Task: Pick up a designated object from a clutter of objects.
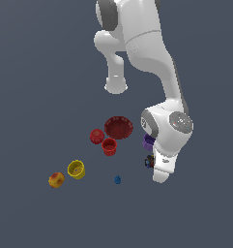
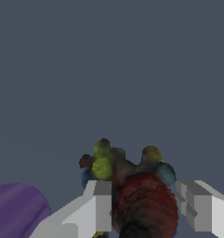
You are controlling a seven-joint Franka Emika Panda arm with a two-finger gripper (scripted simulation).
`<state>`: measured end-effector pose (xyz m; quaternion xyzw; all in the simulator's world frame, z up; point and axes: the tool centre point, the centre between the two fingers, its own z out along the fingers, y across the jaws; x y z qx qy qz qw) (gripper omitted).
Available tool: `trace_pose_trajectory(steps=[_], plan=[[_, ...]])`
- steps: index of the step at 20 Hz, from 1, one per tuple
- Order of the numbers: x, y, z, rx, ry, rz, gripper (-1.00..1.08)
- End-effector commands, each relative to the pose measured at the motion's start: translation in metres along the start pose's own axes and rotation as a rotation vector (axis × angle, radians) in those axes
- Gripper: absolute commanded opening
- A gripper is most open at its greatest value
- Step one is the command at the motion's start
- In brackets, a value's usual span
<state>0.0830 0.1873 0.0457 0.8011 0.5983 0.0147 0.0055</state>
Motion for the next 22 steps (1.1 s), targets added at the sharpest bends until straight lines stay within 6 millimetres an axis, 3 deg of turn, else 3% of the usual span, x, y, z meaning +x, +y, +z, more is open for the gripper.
trace_pose_trajectory(steps=[1,5,6,11,22], plan=[[-0.009,-0.008,0.016,0.026,-0.017,0.004,-1.00],[-0.009,-0.008,0.016,0.026,-0.017,0.004,-1.00],[0.000,-0.001,-0.001,0.002,-0.001,0.000,-1.00],[-0.004,-0.002,-0.005,0.002,-0.001,0.000,-1.00],[-0.045,-0.010,-0.043,0.004,-0.004,0.000,-1.00]])
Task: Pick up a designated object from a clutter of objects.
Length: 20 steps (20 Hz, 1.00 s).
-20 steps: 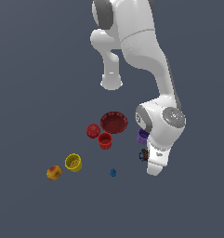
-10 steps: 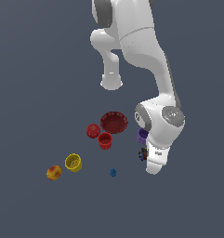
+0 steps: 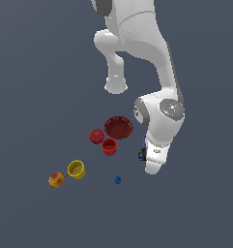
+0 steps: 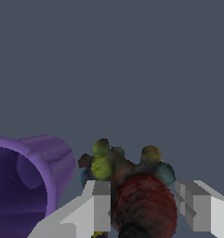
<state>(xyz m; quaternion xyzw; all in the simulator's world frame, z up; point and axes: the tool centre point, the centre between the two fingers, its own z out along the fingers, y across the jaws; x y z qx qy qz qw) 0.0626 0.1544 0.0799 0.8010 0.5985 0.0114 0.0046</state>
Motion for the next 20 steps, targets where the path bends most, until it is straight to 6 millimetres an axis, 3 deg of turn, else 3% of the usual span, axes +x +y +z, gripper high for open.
trace_pose_trajectory(steps=[1,20], plan=[[-0.014,-0.002,-0.014,-0.001,0.000,0.001,-1.00],[-0.155,-0.031,-0.154,0.009,-0.004,0.002,-1.00]])
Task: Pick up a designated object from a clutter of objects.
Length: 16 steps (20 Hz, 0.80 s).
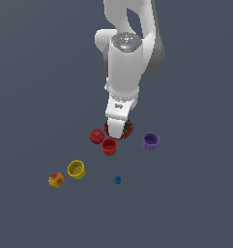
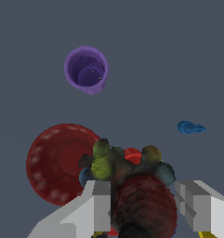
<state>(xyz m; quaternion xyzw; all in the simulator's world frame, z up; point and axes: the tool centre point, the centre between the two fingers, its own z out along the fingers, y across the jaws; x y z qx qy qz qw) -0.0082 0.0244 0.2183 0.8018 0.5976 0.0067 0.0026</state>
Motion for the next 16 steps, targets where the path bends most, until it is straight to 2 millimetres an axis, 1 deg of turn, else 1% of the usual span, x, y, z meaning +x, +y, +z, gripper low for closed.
trace_pose_trajectory(steps=[1,9,16], plan=[[-0.020,-0.004,-0.021,0.000,0.002,0.000,-1.00],[-0.090,-0.017,-0.092,0.005,0.003,0.000,-1.00],[-0.144,-0.025,-0.147,0.009,-0.001,0.001,-1.00]])
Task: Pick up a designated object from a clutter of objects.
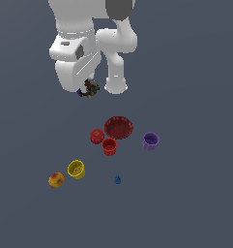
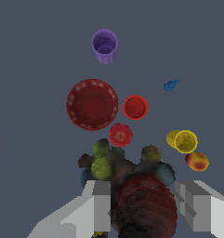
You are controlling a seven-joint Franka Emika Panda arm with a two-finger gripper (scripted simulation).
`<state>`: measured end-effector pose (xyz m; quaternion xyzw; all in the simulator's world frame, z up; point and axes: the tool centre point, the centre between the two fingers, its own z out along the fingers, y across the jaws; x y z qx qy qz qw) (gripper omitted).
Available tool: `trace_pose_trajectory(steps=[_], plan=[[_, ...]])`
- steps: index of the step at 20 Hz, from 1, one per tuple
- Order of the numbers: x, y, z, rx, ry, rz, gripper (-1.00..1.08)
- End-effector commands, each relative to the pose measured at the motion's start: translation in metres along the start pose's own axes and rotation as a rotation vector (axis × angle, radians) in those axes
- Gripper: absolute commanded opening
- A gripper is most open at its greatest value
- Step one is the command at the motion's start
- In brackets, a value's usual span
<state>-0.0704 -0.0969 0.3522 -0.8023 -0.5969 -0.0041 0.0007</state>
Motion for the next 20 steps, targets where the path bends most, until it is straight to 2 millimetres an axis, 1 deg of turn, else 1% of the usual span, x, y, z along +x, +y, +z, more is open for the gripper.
trace_pose_trajectory(steps=[1,6,10,14,20], plan=[[-0.018,-0.003,-0.019,0.001,-0.001,0.000,-1.00],[-0.046,-0.006,-0.046,0.003,-0.005,0.001,-1.00],[-0.060,-0.007,-0.061,0.004,-0.007,0.001,-1.00],[-0.066,-0.007,-0.067,0.004,-0.007,0.001,-1.00],[-0.063,-0.005,-0.065,0.004,-0.008,0.001,-1.00]])
